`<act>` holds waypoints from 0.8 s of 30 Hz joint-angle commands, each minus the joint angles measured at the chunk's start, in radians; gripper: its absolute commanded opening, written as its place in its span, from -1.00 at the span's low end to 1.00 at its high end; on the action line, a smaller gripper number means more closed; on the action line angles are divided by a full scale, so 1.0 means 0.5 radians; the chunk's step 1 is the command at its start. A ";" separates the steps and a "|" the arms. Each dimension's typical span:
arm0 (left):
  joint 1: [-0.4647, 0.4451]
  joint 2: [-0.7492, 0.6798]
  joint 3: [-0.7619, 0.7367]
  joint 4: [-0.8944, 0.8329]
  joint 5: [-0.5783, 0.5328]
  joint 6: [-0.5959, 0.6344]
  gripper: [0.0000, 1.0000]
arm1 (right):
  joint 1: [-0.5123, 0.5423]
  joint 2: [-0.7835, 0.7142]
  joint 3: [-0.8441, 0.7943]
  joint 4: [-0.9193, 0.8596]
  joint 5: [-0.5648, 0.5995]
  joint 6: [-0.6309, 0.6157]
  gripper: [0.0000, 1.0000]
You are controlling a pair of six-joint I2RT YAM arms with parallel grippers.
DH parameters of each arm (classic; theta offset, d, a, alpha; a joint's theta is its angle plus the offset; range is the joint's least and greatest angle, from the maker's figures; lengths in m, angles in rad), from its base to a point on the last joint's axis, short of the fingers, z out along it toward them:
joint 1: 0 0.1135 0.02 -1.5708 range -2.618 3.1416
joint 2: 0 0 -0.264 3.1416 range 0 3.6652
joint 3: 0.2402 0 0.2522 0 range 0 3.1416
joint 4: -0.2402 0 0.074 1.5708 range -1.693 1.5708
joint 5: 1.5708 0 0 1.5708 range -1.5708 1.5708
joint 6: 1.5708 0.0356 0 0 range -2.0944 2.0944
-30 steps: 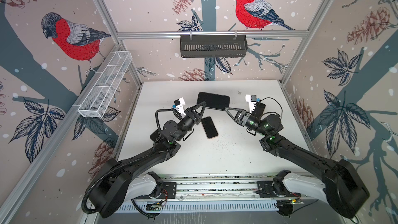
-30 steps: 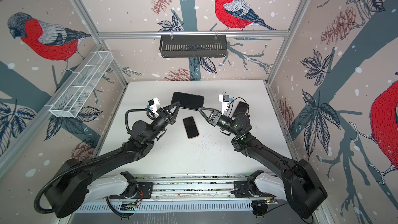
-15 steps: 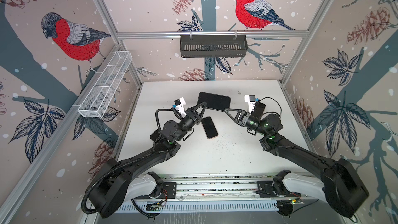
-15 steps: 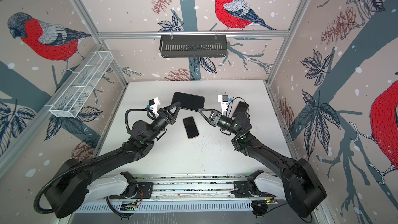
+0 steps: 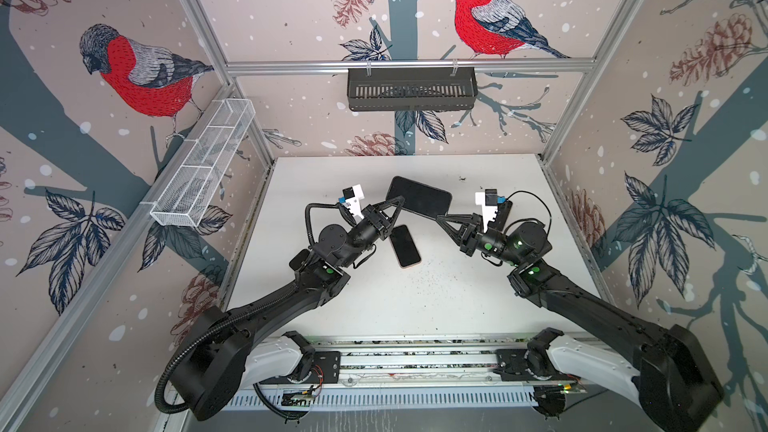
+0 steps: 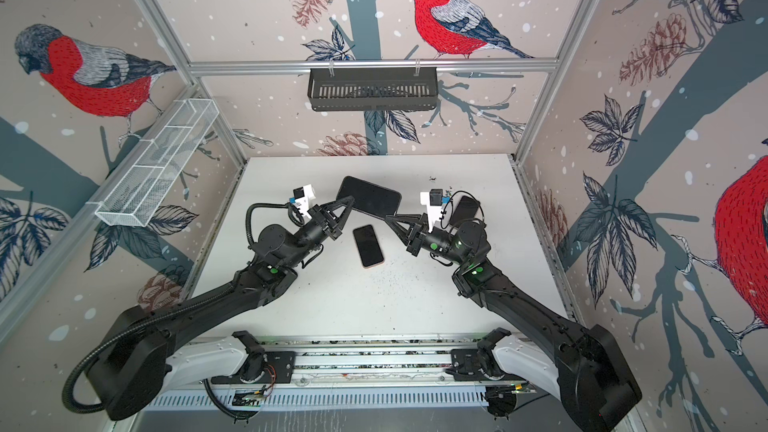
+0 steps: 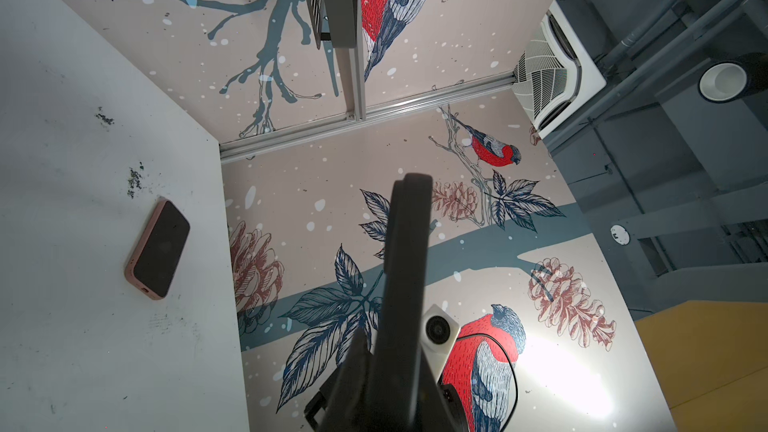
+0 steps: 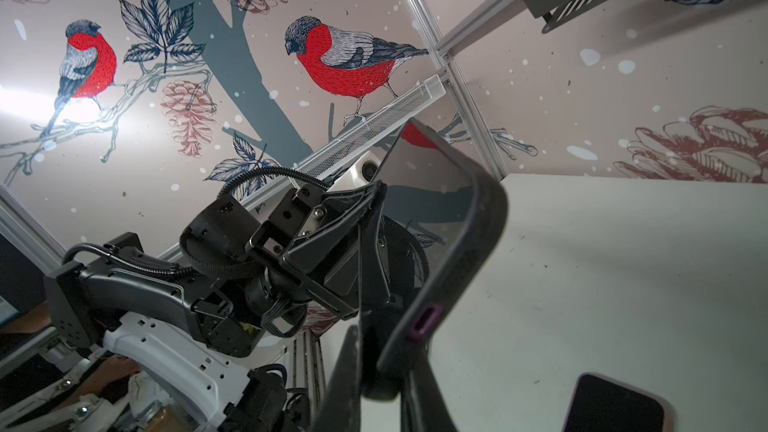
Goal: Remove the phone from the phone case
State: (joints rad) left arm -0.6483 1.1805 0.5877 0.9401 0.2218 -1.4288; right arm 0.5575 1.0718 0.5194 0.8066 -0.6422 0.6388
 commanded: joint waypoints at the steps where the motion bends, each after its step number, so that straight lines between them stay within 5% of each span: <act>1: 0.002 -0.005 0.089 0.013 0.124 -0.048 -1.00 | 0.005 0.053 -0.009 -0.256 -0.069 -0.636 -0.96; 8: 0.042 0.052 0.211 -0.087 0.294 0.004 -1.00 | -0.011 0.173 0.056 -0.223 -0.176 -0.892 -0.96; 18: 0.196 0.051 0.325 -0.275 0.576 0.133 -1.00 | -0.044 0.252 0.207 -0.216 -0.082 -0.946 -0.86; 24: 0.383 -0.059 0.391 -0.537 0.751 0.359 -1.00 | -0.057 0.062 0.045 -0.277 0.064 -0.913 0.11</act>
State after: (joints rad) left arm -0.4831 1.1713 0.7521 0.6815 0.5243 -1.3190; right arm 0.5289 1.1370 0.5701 0.6773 -0.6682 0.1844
